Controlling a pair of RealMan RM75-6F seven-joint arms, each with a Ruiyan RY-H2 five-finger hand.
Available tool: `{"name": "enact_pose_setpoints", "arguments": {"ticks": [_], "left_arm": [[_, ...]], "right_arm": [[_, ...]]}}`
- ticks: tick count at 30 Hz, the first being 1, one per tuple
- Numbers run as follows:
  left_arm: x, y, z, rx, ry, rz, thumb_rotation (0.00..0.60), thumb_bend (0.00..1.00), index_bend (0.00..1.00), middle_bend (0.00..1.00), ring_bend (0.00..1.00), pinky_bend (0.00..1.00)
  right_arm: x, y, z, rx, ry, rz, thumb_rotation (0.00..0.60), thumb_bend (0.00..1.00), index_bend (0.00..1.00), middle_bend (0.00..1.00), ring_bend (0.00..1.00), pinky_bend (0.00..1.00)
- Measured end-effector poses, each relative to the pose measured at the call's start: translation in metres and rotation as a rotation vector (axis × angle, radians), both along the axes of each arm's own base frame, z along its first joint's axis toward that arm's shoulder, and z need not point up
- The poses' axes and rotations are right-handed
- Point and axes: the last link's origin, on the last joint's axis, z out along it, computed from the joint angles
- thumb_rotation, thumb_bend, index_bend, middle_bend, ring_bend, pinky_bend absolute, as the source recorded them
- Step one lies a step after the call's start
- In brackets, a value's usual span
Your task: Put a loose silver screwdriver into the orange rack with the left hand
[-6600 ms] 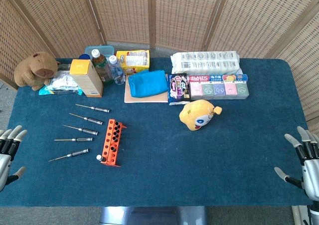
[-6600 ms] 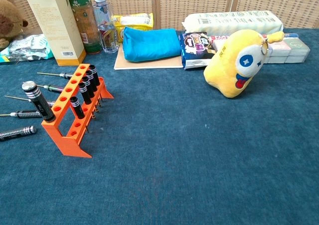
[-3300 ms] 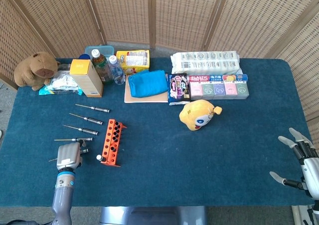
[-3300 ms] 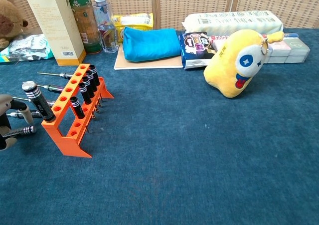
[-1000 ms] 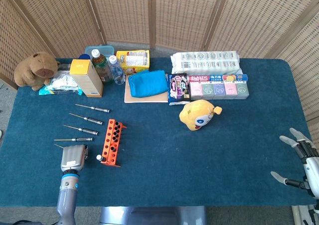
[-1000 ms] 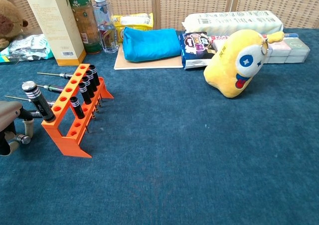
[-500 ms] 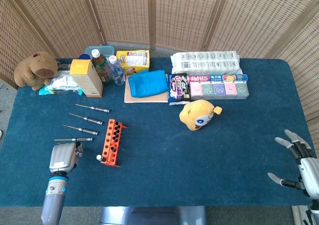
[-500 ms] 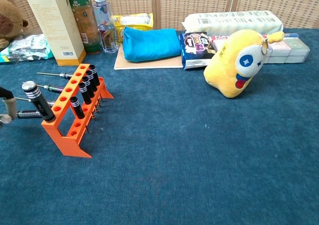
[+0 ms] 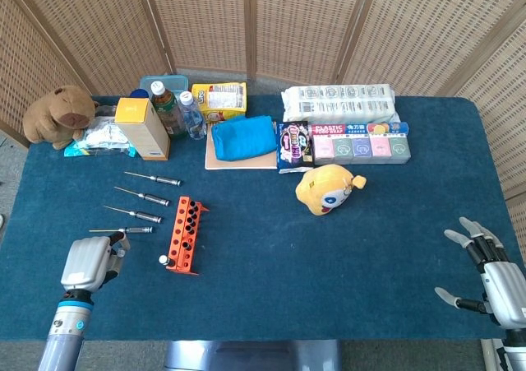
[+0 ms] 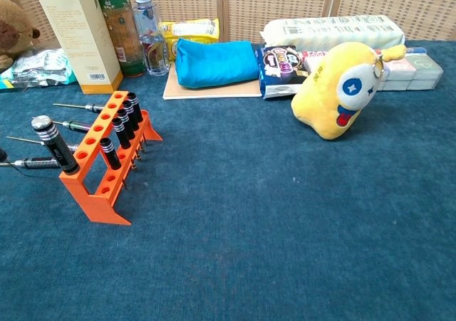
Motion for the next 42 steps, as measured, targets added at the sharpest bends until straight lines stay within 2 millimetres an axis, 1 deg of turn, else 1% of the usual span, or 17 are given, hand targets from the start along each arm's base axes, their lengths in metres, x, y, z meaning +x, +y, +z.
{"name": "enact_pose_setpoints", "arguments": {"ticks": [4,8,12,19,29,35,38,42], "left_arm": [[0.004,-0.002,0.015,0.026,-0.042,-0.041,0.600,0.42,0.52,1.00,1.00,0.97],[0.005,-0.002,0.035,0.047,-0.075,-0.063,0.600,0.42,0.52,1.00,1.00,0.97],[0.010,0.000,0.050,0.035,-0.104,-0.085,0.600,0.42,0.52,1.00,1.00,0.97],[0.025,0.010,0.062,-0.091,-0.211,-0.130,0.600,0.42,0.52,1.00,1.00,0.97],[0.048,0.035,0.098,-0.214,-0.360,-0.174,0.600,0.42,0.52,1.00,1.00,0.97],[0.063,0.048,0.123,-0.280,-0.404,-0.194,0.600,0.42,0.52,1.00,1.00,0.97],[0.070,0.052,0.133,-0.316,-0.408,-0.196,0.600,0.42,0.52,1.00,1.00,0.97],[0.077,0.051,0.141,-0.362,-0.433,-0.202,0.600,0.42,0.53,1.00,1.00,0.97]], "right_arm": [[0.000,-0.001,0.001,-0.011,0.002,0.001,0.600,0.01,0.18,0.06,0.00,0.00],[-0.001,-0.001,0.003,-0.026,0.010,-0.007,0.600,0.01,0.18,0.06,0.00,0.00],[-0.003,-0.003,0.004,-0.046,0.018,-0.026,0.600,0.02,0.18,0.06,0.00,0.00],[-0.010,-0.011,0.004,-0.076,0.049,-0.065,0.600,0.01,0.18,0.06,0.00,0.00],[-0.021,-0.025,0.001,-0.090,0.105,-0.118,0.600,0.02,0.18,0.06,0.00,0.00],[-0.026,-0.033,-0.001,-0.110,0.127,-0.155,0.600,0.02,0.18,0.06,0.00,0.00],[-0.029,-0.036,-0.003,-0.108,0.128,-0.178,0.600,0.02,0.18,0.06,0.00,0.00],[-0.031,-0.041,-0.005,-0.112,0.137,-0.184,0.600,0.02,0.18,0.06,0.00,0.00]]}}
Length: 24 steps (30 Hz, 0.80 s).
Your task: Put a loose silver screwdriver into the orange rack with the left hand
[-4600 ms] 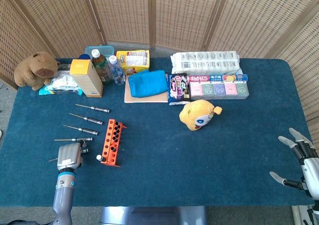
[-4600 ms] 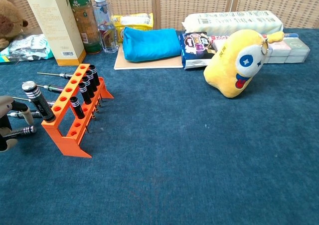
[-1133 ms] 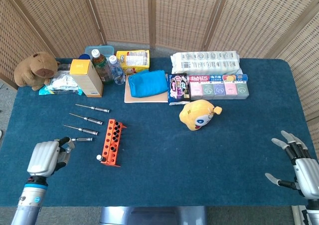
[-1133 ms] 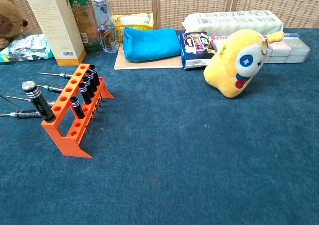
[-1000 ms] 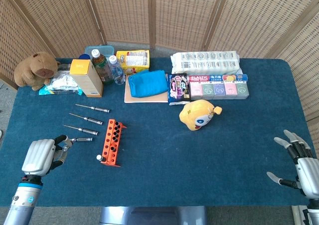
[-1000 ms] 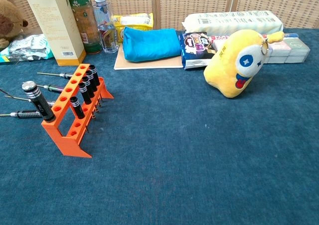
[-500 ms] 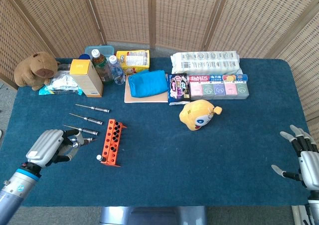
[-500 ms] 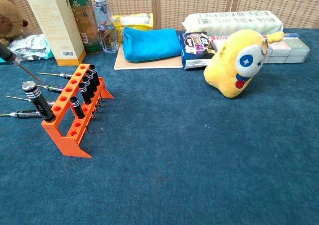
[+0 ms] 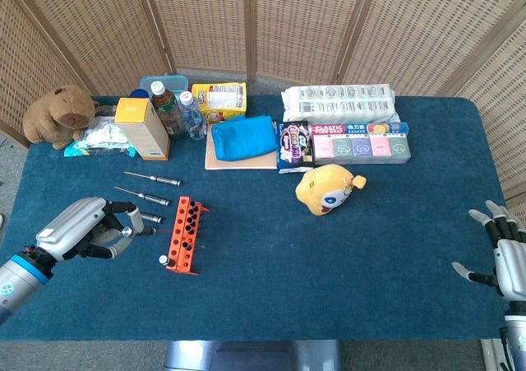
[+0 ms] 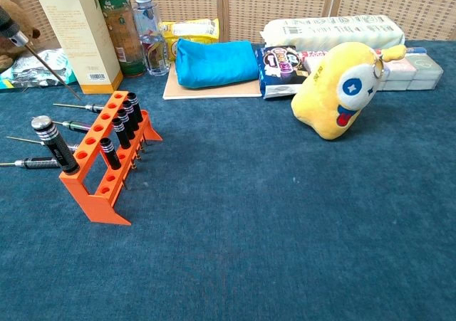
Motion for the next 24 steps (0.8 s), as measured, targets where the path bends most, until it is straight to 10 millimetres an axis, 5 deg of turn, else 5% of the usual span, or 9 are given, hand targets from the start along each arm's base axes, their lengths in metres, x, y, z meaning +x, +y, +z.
{"name": "enact_pose_setpoints", "arguments": {"ticks": [8,24], "left_arm": [[-0.005,-0.005,0.007,-0.126,-0.012,-0.005,0.600,0.42,0.53,1.00,1.00,0.97],[-0.021,0.016,0.011,-0.132,0.005,0.077,0.600,0.42,0.53,1.00,1.00,0.97]], "right_arm": [[0.001,0.000,0.000,-0.011,-0.004,0.018,0.600,0.02,0.18,0.06,0.00,0.00],[0.001,0.001,0.002,-0.013,-0.015,0.021,0.600,0.03,0.18,0.06,0.00,0.00]]}}
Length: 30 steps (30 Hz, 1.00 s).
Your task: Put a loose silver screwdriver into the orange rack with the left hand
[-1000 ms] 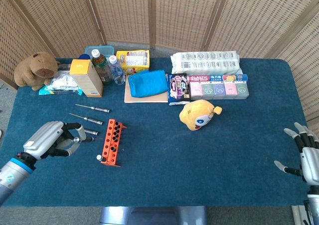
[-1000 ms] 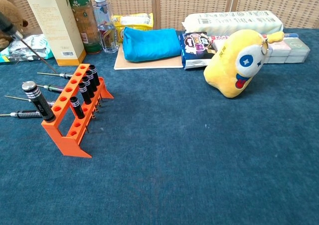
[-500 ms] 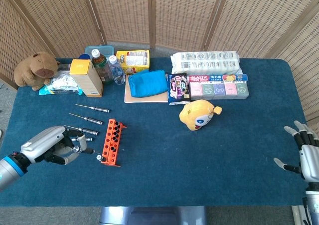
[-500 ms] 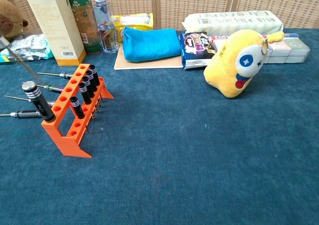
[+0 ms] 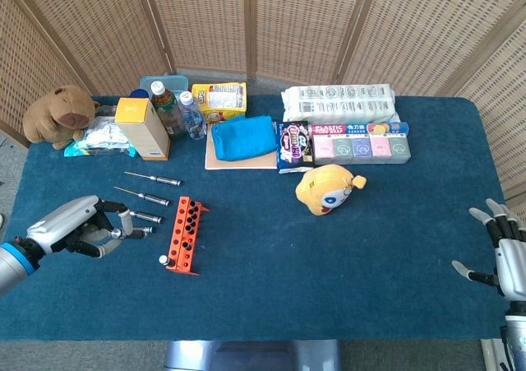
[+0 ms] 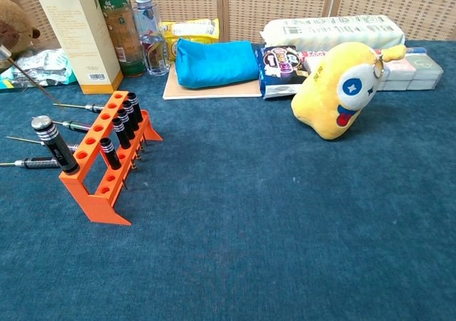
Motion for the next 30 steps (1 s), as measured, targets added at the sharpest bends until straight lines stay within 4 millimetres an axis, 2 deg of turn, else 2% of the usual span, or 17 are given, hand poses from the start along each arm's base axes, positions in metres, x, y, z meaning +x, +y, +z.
{"name": "enact_pose_setpoints", "arguments": {"ticks": [14,30], "left_arm": [[0.007,0.003,-0.022,-0.060,0.023,-0.009,0.600,0.42,0.53,1.00,1.00,0.97],[0.005,-0.002,-0.027,-0.091,0.052,-0.014,0.600,0.42,0.53,1.00,1.00,0.97]], "right_arm": [[0.000,0.000,0.001,0.006,-0.005,-0.005,0.600,0.02,0.18,0.06,0.00,0.00],[0.002,0.003,0.003,-0.002,-0.010,0.003,0.600,0.02,0.18,0.06,0.00,0.00]]}}
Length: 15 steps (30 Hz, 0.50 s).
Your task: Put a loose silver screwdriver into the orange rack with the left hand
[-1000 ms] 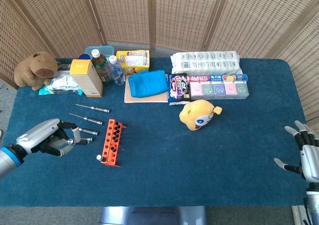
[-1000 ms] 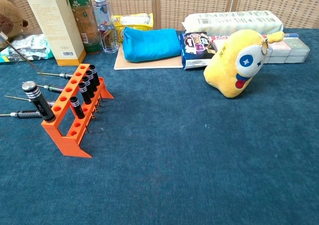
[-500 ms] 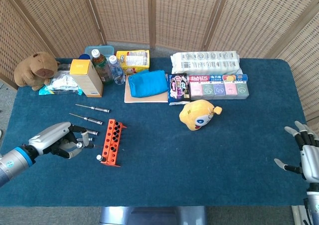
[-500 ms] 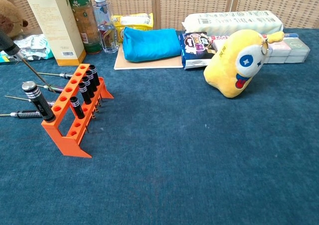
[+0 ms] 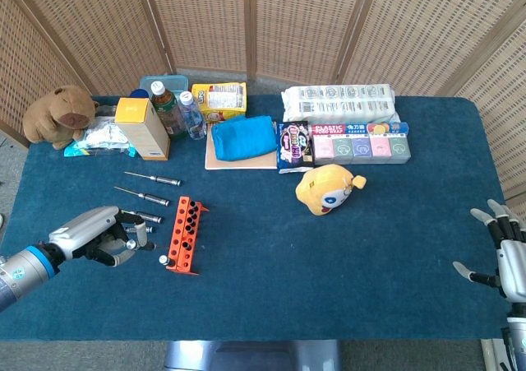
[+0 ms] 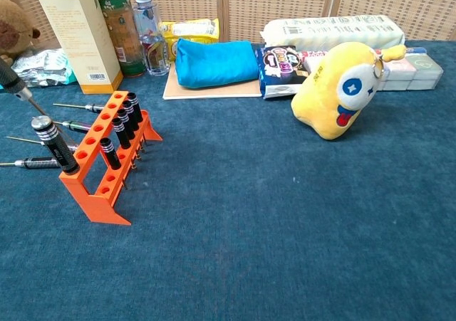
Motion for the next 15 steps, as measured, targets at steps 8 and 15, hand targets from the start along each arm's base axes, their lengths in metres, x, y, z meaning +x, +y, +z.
{"name": "enact_pose_setpoints", "arguments": {"ticks": [8,15], "left_arm": [[0.0018,0.0023,-0.0034,-0.010,-0.002,-0.005,0.600,0.42,0.53,1.00,1.00,0.97],[0.0071,0.0040,-0.0052,-0.013,0.001,-0.017,0.600,0.42,0.53,1.00,1.00,0.97]], "right_arm": [[-0.0009,-0.0007,0.0005,-0.004,0.004,-0.004,0.600,0.02,0.18,0.06,0.00,0.00],[-0.0007,-0.0009,0.0013,-0.007,0.000,-0.004,0.600,0.03,0.18,0.06,0.00,0.00]]}}
